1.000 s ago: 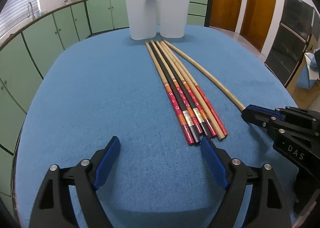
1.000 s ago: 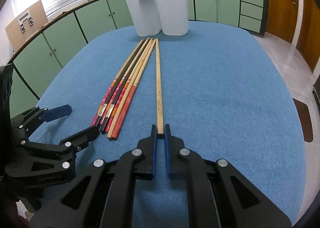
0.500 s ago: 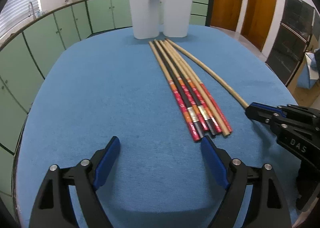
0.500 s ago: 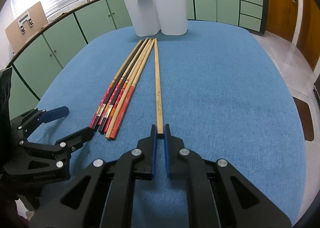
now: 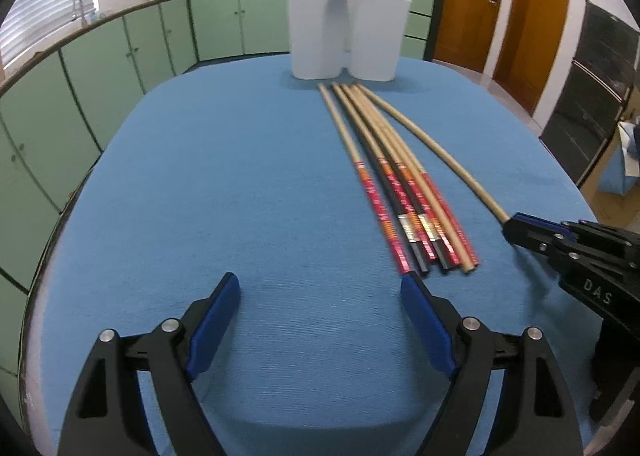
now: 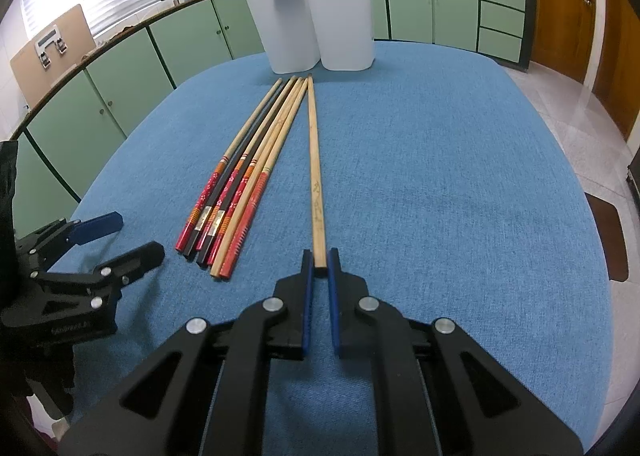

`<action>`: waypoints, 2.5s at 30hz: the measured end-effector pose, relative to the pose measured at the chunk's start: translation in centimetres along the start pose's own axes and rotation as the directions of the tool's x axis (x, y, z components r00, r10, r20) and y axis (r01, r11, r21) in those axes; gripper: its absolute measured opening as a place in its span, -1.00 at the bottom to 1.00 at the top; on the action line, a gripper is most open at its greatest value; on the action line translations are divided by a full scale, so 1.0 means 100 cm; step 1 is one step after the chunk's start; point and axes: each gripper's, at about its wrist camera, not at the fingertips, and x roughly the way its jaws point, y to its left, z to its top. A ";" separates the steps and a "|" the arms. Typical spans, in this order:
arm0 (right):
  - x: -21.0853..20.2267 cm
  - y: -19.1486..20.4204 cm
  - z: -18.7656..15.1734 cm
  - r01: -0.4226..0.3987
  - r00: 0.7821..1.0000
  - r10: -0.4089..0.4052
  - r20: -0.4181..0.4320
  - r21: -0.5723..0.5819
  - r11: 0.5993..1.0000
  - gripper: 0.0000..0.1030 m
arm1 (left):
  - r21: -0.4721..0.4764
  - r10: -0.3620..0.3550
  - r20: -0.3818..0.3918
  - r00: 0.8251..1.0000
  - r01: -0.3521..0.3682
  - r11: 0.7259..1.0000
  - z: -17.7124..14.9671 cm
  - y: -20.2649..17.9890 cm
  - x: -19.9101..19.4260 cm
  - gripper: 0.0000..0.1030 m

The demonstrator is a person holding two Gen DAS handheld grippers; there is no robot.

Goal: Organize utensils
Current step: 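Grasp a red chopstick with the left gripper while the right gripper holds the wooden chopstick, then carry both chopsticks to the white holder and release them inside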

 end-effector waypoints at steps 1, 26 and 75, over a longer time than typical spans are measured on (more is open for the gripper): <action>0.000 -0.001 0.000 0.004 1.000 -0.004 0.001 0.001 1.000 -0.88 | 0.006 -0.004 -0.001 1.000 0.004 1.000 0.000 -0.002 0.001 0.58; 0.001 0.002 0.000 0.012 1.000 -0.012 -0.001 -0.005 1.000 -0.86 | 0.012 0.004 0.024 1.000 -0.005 1.000 0.006 -0.011 0.006 -0.39; -0.160 -0.002 0.282 -0.036 0.910 0.116 0.399 -0.201 0.979 -0.89 | 0.128 -0.152 0.505 0.849 0.100 0.987 0.232 0.023 -0.149 -0.89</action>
